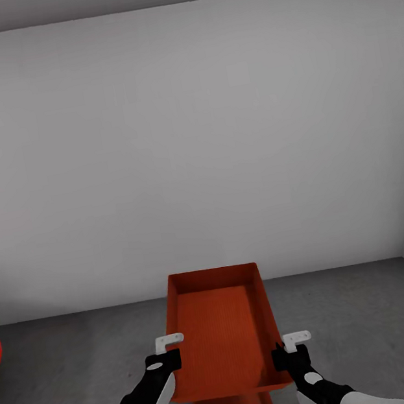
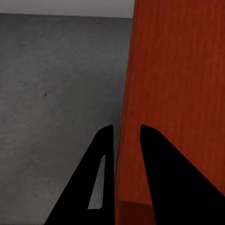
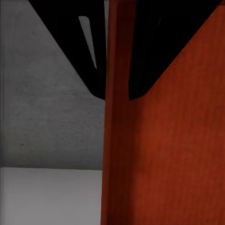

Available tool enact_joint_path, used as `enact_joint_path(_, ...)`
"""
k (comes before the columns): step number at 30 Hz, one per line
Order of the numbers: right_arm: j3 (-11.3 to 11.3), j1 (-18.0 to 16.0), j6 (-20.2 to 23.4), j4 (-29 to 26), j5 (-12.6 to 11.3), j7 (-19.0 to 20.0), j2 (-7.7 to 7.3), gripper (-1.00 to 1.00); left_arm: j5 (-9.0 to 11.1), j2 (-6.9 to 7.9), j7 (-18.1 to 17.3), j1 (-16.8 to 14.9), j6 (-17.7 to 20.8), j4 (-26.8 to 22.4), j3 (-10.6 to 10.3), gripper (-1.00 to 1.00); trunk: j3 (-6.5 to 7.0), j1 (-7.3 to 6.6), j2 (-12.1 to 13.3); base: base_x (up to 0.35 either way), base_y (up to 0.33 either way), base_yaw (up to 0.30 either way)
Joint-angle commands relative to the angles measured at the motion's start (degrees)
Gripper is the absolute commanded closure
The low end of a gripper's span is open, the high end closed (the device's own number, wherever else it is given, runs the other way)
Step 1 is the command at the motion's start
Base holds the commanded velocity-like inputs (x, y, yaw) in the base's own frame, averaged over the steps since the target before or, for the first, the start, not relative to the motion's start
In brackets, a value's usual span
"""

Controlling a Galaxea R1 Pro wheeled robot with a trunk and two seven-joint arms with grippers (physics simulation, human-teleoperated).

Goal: Move the two storage containers from the living room to the garage. In the garage, place one container on the floor and stack the other container on top of it (either order is fine).

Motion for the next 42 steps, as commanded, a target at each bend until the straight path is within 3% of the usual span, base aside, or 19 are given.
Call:
enact_joint_path(1,-0.9,-0.04,-0.35,0.22,-1.63,-0.49,0.0,1.0,-0.29,0.0,0.72,-0.06,0.35,-0.32,0.22,1.0,-0.09,0.01,-0.08,0.0,-0.267,0.0)
enact_joint_path(12,-0.9,-0.04,-0.35,0.22,-1.63,-0.49,0.0,1.0,-0.38,0.0,0.72,-0.06,0.35,-0.41,0.21,1.0,-0.09,0.01,-0.08,0.0,-0.044,0.168)
enact_joint_path(26,-0.9,-0.04,-0.35,0.22,-1.63,-0.49,0.0,1.0,-0.38,0.0,0.72,-0.06,0.35,-0.09,0.21,1.0,-0.09,0.01,-0.08,0.01,0.0,0.013)
enact_joint_path(42,-0.9,-0.04,-0.35,0.22,-1.63,-0.49,0.0,1.0,-0.38,0.0,0.72,-0.06,0.33,-0.06,0.21,1.0,-0.09,0.01,-0.08,0.242,0.0,0.0)
